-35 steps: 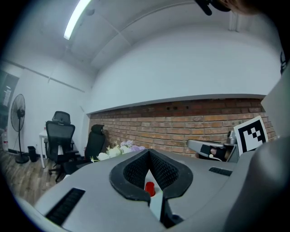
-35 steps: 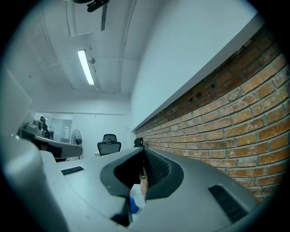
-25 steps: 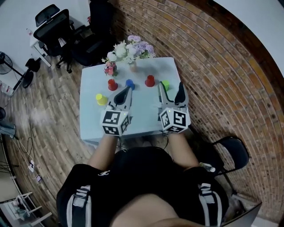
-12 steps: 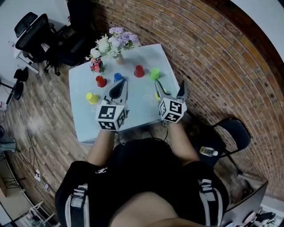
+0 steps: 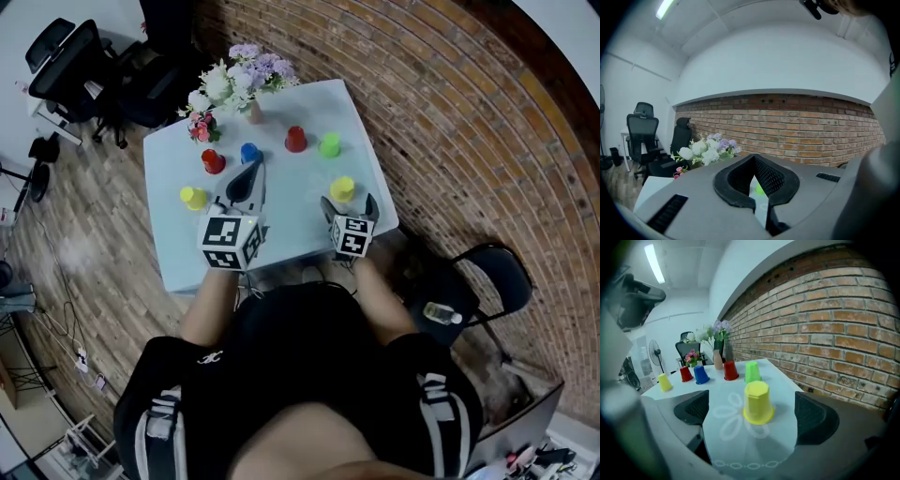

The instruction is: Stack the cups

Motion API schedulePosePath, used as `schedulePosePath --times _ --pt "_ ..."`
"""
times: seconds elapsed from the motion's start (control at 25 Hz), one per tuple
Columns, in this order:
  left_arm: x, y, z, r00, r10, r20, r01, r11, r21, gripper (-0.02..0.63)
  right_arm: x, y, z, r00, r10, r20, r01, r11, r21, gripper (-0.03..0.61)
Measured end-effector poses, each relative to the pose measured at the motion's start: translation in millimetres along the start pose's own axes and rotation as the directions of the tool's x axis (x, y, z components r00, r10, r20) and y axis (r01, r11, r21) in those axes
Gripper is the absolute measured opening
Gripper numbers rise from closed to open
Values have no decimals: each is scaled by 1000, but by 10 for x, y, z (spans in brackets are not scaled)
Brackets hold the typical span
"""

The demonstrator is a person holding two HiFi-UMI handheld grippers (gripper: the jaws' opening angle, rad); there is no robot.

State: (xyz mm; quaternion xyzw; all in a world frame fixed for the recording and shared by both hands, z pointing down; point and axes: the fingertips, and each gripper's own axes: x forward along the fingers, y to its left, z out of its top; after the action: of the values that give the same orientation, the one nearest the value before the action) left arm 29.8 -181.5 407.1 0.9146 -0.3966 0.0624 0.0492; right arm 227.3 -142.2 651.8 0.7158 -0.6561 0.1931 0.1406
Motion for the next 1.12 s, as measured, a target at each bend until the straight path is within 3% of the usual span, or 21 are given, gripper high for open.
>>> schedulePosePath --times 0.52,0.6,0.68,0.76,0.88,1.12 --pt "-124 264 -80 997 69 -25 -69 998 6 3 467 -141 -314 993 -38 -116 40 999 14 532" --pt "-149 294 -87 997 77 -27 -77 997 13 3 527 -177 -352 988 -60 -143 63 998 13 471" --pt "-180 314 -79 996 86 -28 -85 996 15 3 519 -222 -373 980 -97 -171 101 995 16 323" --pt "-219 333 -60 995 97 -22 -97 995 14 3 471 -236 -327 978 -119 -170 122 992 12 242" --pt "-281 386 -46 993 118 -17 -118 993 12 3 388 -142 -104 989 -99 -114 99 995 -7 241" --pt "-462 530 -88 984 177 -9 -177 984 -9 3 343 341 385 1000 24 11 -23 995 -96 241"
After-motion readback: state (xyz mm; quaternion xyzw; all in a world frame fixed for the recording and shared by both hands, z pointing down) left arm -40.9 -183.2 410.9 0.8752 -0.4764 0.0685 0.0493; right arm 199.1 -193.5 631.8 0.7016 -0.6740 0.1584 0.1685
